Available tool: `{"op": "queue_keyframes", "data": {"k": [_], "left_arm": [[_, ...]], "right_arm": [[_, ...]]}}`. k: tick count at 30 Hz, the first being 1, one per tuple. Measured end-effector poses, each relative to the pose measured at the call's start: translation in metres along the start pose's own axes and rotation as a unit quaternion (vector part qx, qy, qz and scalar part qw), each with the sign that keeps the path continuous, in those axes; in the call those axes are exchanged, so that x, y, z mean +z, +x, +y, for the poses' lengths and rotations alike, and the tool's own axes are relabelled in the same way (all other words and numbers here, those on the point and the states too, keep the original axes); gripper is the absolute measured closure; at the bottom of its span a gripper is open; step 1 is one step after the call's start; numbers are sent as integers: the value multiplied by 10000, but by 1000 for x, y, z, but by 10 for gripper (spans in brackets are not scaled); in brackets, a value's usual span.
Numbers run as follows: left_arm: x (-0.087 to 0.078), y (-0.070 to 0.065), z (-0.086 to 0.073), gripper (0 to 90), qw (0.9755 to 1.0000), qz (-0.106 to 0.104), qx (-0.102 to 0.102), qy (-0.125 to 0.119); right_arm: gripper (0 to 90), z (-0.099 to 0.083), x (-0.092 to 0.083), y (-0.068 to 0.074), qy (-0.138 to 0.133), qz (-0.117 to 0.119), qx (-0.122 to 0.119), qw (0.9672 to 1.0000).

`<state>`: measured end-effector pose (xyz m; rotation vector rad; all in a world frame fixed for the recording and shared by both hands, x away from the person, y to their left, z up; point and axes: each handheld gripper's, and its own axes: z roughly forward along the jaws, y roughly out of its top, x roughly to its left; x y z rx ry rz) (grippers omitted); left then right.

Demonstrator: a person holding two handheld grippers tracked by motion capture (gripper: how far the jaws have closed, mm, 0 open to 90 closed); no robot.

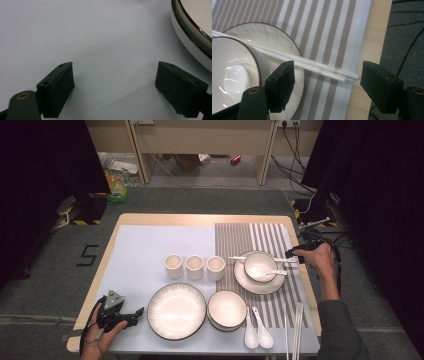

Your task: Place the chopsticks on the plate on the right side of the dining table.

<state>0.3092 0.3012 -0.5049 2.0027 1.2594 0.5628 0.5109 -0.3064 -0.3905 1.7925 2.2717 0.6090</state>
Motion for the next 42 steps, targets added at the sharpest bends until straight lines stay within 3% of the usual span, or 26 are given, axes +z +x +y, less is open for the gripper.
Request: {"op": "queue_keyframes", "data": {"k": [12, 29, 42], "left_arm": [[0, 0, 0, 142, 10000, 1, 0, 2], [0, 0, 0, 142, 10000, 1, 1, 3], [0, 0, 0, 142, 10000, 0, 1, 2]], "right_arm": [[273, -11, 12, -15, 127, 9, 131, 9998], [273, -14, 30, -18, 291, 112, 285, 9991], [272, -11, 34, -9, 307, 185, 147, 9992]]}}
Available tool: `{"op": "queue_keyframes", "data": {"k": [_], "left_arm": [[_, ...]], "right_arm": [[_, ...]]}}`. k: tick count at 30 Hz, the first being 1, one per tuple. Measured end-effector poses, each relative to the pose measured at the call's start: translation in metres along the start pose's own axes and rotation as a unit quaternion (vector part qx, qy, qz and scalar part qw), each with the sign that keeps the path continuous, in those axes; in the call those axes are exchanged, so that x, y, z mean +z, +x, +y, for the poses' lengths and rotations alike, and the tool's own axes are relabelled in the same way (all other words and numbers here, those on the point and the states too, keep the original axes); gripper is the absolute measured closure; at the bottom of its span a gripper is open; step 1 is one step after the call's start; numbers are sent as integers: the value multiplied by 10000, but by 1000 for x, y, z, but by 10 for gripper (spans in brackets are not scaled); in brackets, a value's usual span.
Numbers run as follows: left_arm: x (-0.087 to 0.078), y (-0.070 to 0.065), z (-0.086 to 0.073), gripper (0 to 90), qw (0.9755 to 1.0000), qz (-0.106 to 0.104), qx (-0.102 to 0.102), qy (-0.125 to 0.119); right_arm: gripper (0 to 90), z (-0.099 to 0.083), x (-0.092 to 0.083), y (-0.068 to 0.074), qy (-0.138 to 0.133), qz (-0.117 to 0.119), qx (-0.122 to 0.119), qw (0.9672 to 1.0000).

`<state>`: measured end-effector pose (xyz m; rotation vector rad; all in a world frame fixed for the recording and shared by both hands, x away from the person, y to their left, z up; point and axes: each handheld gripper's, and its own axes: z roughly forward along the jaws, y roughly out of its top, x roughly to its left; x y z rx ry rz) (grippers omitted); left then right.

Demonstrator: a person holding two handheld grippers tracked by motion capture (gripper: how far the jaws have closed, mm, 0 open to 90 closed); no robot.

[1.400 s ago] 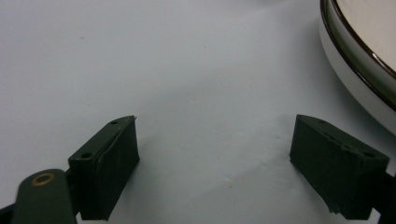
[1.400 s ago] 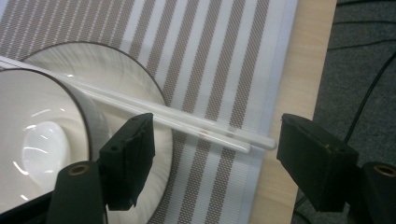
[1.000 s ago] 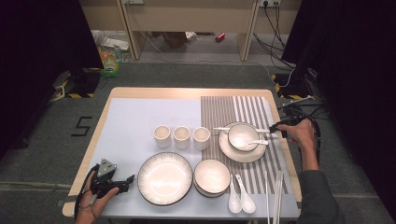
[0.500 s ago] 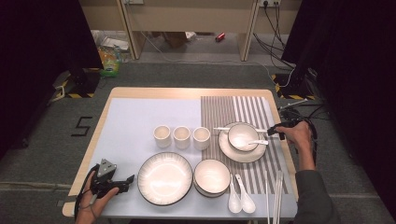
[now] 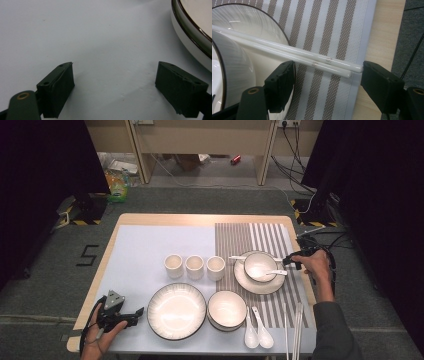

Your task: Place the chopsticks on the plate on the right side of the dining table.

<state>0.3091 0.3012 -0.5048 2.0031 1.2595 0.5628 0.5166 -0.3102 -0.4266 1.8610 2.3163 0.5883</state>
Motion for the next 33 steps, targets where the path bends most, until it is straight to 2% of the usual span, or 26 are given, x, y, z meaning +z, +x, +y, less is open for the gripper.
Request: {"op": "queue_keyframes", "data": {"k": [1, 16, 27, 33], "left_arm": [[0, 0, 0, 142, 10000, 0, -1, 0], [0, 0, 0, 142, 10000, 0, 0, -1], [0, 0, 0, 142, 10000, 1, -1, -1], [0, 0, 0, 142, 10000, 0, -1, -1]], "right_arm": [[273, 0, 0, 2, 15, -2, 69, 10000], [274, 3, 3, 9, 42, 44, 85, 9999], [272, 5, 5, 12, 40, 71, 314, 9995], [271, 7, 7, 15, 37, 89, 297, 9995]]}}
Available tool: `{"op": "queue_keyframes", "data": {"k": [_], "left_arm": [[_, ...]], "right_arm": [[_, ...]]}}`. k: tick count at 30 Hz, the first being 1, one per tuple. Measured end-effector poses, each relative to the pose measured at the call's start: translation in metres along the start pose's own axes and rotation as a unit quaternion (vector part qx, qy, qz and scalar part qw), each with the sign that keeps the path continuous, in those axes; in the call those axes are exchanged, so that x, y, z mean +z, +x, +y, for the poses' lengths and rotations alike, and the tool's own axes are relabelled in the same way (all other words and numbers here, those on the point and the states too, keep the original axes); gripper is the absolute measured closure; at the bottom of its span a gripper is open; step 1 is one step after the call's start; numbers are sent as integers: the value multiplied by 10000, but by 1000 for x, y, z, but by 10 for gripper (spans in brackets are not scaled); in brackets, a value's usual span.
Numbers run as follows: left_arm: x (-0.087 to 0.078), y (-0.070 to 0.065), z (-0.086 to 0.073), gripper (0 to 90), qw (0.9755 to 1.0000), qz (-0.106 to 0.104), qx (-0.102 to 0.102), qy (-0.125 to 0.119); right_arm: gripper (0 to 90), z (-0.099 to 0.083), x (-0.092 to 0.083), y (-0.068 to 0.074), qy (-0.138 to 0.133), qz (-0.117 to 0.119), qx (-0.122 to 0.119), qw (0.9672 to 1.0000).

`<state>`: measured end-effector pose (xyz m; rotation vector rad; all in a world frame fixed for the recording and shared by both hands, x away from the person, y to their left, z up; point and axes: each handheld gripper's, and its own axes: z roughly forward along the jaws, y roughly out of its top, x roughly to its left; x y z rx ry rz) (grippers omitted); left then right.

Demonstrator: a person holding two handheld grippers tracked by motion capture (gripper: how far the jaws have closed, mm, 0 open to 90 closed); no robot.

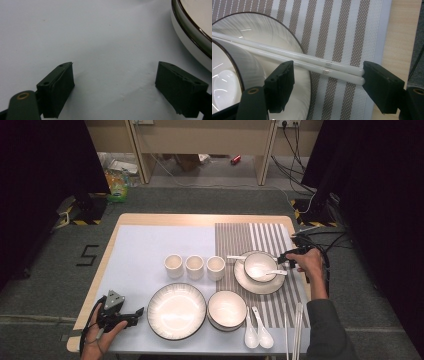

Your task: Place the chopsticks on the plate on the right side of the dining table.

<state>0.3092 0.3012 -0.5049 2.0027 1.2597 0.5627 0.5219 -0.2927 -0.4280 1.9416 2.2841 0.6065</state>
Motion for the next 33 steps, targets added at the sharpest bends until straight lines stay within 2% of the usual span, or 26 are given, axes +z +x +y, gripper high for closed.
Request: {"op": "queue_keyframes", "data": {"k": [3, 6, 20, 25, 33], "left_arm": [[0, 0, 0, 142, 10000, 0, -1, -1], [0, 0, 0, 142, 10000, -1, -1, -1], [0, 0, 0, 142, 10000, 2, 2, 1], [0, 0, 0, 142, 10000, 1, 1, 0], [0, 0, 0, 142, 10000, 2, 3, 2]], "right_arm": [[271, 1, 0, 3, 41, 0, 5, 10000], [272, 2, 1, 4, 26, 11, -91, 10000], [273, 3, 2, 8, 65, 32, -84, 9999], [272, 4, -10, 7, -112, -18, -228, 9997], [272, 2, -28, 12, -258, -41, -325, 9991]]}}
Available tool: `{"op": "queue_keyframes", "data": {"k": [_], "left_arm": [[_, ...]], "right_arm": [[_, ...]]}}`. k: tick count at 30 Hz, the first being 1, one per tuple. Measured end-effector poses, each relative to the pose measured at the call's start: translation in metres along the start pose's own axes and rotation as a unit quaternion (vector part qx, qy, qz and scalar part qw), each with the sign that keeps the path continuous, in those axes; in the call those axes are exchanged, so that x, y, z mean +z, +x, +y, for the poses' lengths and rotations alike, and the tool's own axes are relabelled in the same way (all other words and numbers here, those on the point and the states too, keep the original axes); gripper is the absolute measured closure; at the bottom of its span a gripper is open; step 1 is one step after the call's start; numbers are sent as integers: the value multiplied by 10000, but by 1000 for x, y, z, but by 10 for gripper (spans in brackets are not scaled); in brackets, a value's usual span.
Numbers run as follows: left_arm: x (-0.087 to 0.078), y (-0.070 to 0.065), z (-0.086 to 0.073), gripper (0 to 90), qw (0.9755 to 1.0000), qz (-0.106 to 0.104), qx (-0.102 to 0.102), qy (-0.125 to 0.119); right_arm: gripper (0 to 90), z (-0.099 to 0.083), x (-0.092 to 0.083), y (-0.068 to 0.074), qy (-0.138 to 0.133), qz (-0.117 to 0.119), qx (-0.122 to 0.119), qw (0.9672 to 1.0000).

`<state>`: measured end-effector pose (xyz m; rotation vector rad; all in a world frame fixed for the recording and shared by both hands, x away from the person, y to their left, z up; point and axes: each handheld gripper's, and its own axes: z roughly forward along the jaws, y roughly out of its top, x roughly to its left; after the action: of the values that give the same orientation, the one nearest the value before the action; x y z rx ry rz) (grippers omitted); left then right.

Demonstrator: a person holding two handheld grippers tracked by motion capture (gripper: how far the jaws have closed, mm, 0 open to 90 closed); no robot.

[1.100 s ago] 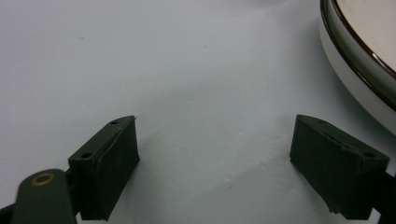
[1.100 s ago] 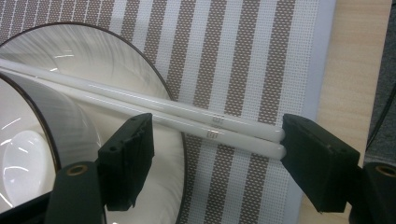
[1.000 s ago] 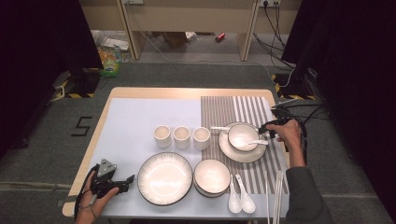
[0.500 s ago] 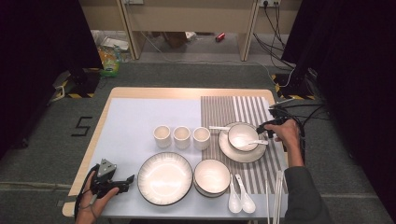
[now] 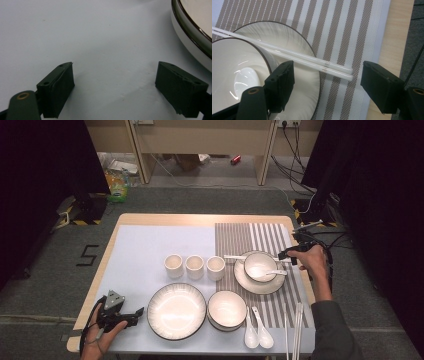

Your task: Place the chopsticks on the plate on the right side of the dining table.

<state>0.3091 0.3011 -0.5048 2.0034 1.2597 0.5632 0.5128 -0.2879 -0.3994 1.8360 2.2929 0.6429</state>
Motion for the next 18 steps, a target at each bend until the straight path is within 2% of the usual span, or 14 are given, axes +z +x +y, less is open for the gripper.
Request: {"op": "queue_keyframes", "data": {"k": [12, 18], "left_arm": [[0, 0, 0, 142, 10000, 0, 1, 0], [0, 0, 0, 143, 10000, 0, -1, -1]], "right_arm": [[273, -2, -16, 7, -177, 25, -205, 9996], [273, -1, -22, 16, -265, 30, -429, 9987]]}}
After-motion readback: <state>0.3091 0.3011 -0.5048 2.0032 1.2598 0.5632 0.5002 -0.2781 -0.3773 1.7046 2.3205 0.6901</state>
